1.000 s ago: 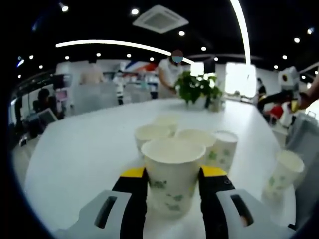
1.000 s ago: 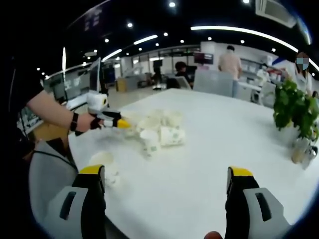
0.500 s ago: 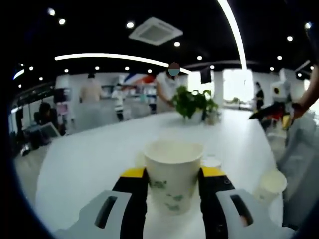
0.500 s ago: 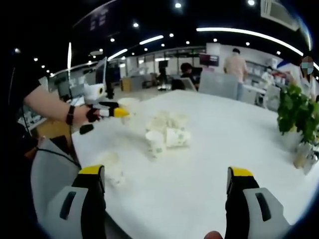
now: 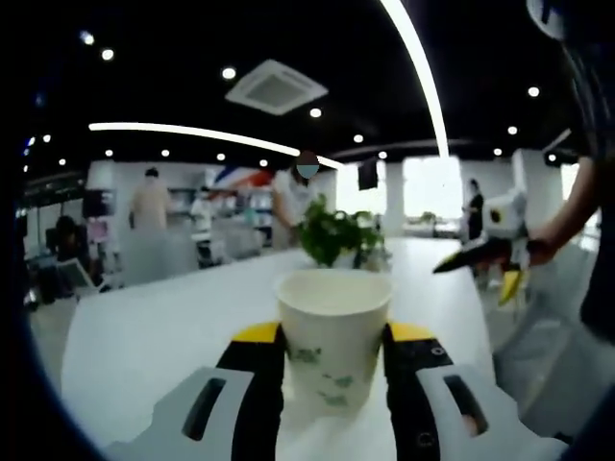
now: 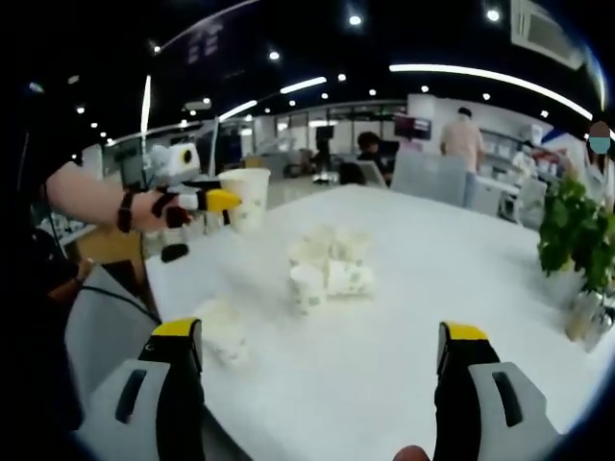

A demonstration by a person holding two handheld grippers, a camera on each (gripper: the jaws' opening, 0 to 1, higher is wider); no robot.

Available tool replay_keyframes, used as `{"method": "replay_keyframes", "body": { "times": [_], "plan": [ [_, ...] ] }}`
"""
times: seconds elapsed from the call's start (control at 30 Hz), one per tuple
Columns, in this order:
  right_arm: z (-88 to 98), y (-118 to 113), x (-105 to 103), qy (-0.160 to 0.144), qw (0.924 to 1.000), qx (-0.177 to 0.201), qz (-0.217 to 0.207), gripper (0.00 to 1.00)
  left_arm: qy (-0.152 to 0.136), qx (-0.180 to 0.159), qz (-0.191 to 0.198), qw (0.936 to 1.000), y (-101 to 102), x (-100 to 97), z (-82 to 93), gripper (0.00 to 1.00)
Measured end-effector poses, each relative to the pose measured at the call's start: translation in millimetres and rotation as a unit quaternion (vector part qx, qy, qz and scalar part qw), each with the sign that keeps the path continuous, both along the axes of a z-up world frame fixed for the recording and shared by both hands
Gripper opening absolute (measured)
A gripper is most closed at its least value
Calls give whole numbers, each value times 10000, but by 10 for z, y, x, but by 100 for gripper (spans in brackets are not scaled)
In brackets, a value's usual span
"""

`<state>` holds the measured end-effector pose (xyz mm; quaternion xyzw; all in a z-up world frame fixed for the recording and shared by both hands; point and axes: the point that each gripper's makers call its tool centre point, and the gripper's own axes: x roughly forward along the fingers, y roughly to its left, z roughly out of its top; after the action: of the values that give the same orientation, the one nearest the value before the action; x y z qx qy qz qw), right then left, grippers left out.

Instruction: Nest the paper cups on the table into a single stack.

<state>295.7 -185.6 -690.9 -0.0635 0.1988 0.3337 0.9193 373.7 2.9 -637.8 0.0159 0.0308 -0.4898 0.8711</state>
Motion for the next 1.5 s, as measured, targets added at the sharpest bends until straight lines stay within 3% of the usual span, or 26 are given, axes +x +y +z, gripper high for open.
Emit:
{"method": "replay_keyframes", "body": {
  "times": [0.2,0.5,0.6,0.73,0.9,1.4,1.5],
  "plan": [
    [22,-8,-11,-28,10000,26,22,100,-77,-134,2,9999,-65,-148,98,38],
    [26,-38,-59,-52,10000,70,12,100,49,-261,-164,9995,-152,-421,56,37],
    [25,-57,-60,-65,9999,85,0,100,160,-572,-165,9981,-160,-502,105,38],
    [23,-62,-65,-61,9999,144,-21,100,149,-507,-210,9984,-208,-593,78,38],
    [26,-67,-73,-80,9998,175,-21,99,285,-457,-345,9980,-318,-725,-18,38],
    [-15,-235,-81,-18,9996,230,-174,99,217,-192,-683,9972,-493,-918,-344,38],
    [-25,-242,-72,-8,9996,221,-176,99,374,-294,-745,9961,-503,-929,-426,38]
  ]
}}
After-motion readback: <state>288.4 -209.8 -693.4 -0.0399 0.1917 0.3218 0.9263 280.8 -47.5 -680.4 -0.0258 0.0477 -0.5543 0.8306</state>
